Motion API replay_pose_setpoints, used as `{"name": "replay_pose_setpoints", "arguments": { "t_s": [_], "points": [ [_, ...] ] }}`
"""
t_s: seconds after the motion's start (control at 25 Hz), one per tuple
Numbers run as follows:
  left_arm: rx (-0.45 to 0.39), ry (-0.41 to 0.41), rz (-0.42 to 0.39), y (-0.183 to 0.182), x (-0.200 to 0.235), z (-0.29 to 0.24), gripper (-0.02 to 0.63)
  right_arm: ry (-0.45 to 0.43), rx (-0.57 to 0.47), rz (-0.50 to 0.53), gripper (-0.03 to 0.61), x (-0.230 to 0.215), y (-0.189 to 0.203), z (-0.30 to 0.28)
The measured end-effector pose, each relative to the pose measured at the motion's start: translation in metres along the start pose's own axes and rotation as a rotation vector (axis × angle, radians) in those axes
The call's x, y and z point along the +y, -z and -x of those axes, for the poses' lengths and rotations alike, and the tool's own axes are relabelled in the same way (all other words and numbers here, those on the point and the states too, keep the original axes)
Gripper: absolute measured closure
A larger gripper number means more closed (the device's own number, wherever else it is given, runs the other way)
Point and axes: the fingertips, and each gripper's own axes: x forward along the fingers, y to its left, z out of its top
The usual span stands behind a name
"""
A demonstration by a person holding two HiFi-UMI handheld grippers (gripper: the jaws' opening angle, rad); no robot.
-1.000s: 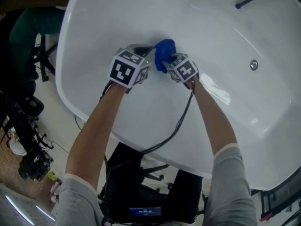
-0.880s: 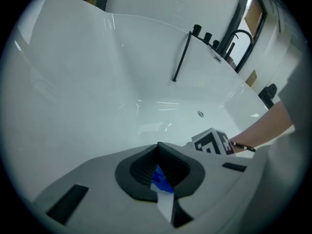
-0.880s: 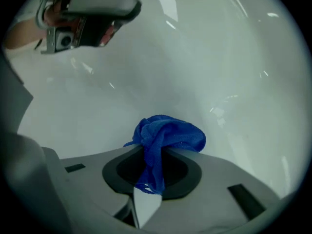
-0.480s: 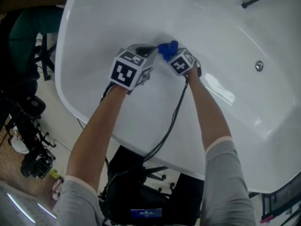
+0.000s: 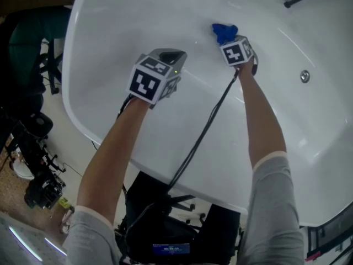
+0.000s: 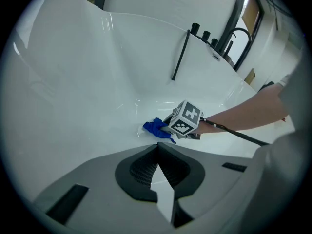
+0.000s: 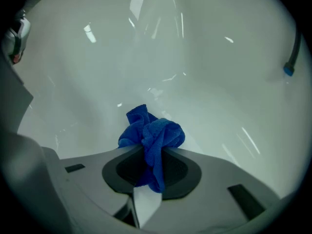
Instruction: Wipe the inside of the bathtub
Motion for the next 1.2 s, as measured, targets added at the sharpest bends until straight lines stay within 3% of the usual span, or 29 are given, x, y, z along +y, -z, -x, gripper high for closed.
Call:
{"name": "replay_pose_setpoints", "arguments": {
  "t_s": [0.12, 0.36, 0.44, 0.64, 0.92, 1.08, 1.2],
  "points": [
    [-0.006, -0.005, -0.001, -0.002, 0.002, 0.001, 0.612, 0.073, -0.045, -0.012, 0.492, -0.013, -0.010, 0.010],
    [-0.026, -0.014, 0.011, -0.014, 0.003, 0.000, 0.611, -0.059, -0.197, -0.031, 0.495, -0.004, -0.012, 0.049],
    [-0.025, -0.015, 0.014, -0.013, 0.004, 0.002, 0.612, -0.034, -0.169, 0.000, 0.494, -0.011, 0.003, 0.049],
    [-0.029, -0.013, 0.004, -0.009, 0.000, 0.001, 0.612, 0.023, 0.017, -0.004, 0.494, -0.022, 0.049, 0.012],
    [-0.021, -0.022, 0.001, -0.006, 0.003, 0.002, 0.612, -0.053, 0.027, -0.026, 0.502, 0.021, 0.033, 0.003],
    [-0.027, -0.027, 0.004, -0.010, 0.000, 0.002, 0.611, -0.084, -0.026, 0.115, 0.502, 0.045, 0.016, 0.015],
    [-0.021, -0.022, 0.000, -0.008, -0.002, 0.001, 0.611, -0.166, -0.015, 0.177, 0.502, 0.073, 0.021, 0.011]
  ]
}}
